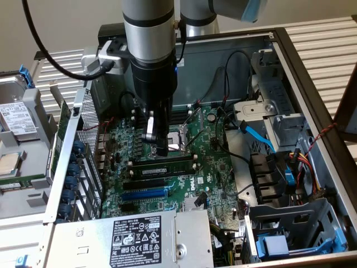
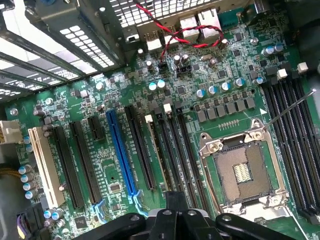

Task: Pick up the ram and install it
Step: 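Press down the ram until it locks into place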

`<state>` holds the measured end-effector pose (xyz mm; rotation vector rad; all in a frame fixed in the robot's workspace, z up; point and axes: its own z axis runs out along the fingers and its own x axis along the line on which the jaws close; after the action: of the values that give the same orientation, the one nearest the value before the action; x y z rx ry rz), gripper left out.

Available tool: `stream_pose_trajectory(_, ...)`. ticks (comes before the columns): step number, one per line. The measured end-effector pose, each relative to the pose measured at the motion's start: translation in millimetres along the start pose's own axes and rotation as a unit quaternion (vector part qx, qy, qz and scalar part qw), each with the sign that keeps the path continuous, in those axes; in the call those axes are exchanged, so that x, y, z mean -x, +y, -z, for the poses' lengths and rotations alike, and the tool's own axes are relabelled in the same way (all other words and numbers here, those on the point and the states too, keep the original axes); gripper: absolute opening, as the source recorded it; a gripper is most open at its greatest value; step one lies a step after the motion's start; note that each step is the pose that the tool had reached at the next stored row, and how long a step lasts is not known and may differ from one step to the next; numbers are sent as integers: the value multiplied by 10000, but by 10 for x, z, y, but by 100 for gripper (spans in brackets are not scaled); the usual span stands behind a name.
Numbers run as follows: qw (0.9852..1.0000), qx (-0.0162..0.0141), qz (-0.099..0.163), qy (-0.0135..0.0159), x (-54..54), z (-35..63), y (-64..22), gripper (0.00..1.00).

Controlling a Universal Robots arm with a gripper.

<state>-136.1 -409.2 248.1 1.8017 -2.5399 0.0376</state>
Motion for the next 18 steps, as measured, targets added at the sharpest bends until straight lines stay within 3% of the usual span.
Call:
stream_pose_trajectory(10, 9983, 2, -573, 54, 0, 0, 0, 11)
stream_pose_trajectory(18, 9944, 8, -1049, 92, 0, 0, 1, 11)
